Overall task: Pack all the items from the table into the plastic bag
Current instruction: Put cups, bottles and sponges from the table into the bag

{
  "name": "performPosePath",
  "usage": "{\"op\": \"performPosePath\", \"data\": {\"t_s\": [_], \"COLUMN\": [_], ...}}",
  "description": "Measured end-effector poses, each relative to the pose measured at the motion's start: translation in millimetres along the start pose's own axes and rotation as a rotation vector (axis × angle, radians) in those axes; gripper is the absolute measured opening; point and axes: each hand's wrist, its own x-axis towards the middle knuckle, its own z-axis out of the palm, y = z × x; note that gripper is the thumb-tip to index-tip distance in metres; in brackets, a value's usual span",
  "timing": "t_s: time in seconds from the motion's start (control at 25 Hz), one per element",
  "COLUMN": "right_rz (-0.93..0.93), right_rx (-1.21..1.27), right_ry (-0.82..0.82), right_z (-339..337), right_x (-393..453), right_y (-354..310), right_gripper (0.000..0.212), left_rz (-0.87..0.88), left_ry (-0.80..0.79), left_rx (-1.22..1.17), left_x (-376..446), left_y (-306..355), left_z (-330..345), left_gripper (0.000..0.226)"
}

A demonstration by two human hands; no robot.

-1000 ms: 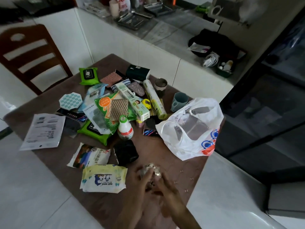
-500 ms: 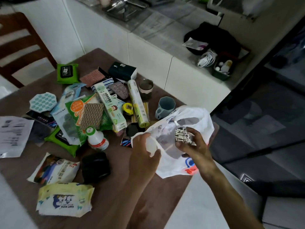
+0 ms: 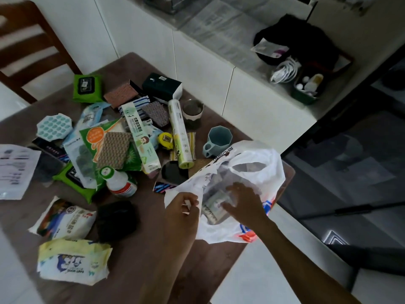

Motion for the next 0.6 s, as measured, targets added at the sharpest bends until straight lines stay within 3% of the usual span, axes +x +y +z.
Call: {"op": "performPosePath", "data": {"t_s": [0.08, 0.12, 0.24, 0.36, 0.44, 0.52, 0.6], "right_rz": [0.062, 0.129, 0.289, 0.316, 0.294, 0.260, 0.221], "right_rx": [-0.090, -0.142, -0.281, -0.362, -0.263, -0.082, -0.065], "right_ry": [0.194, 0.195, 0.029, 0.002, 0.013, -0.055, -0.130], "right_z": [-17, -27, -35, -29, -25, -25, -28], "right_x": [11, 18, 36, 39, 39, 33, 24], "right_y": [12, 15, 19, 25, 26, 18, 4], "right_gripper": [0.055, 0.060, 0.077, 0.073, 0.066, 0.063, 0.057], "left_rz": [-0.007, -0.007, 0.026, 0.017, -0.015, -0.003, -0.022], "left_ry": [-0.006, -0.005, -0.003, 0.006, 0.007, 0.009, -0.003], "left_rx": [-0.003, -0.003, -0.011, 0.032, 0.017, 0.003, -0.019], "left_x": [-2, -4, -7, -3, -2, -4, -8], "left_y": [0, 1, 3, -7, -13, -18, -21], "left_z": [1, 1, -4, -8, -10, -14, -18], "left_gripper": [0.031, 0.029, 0.022, 0.022, 0.023, 0.025, 0.033]}}
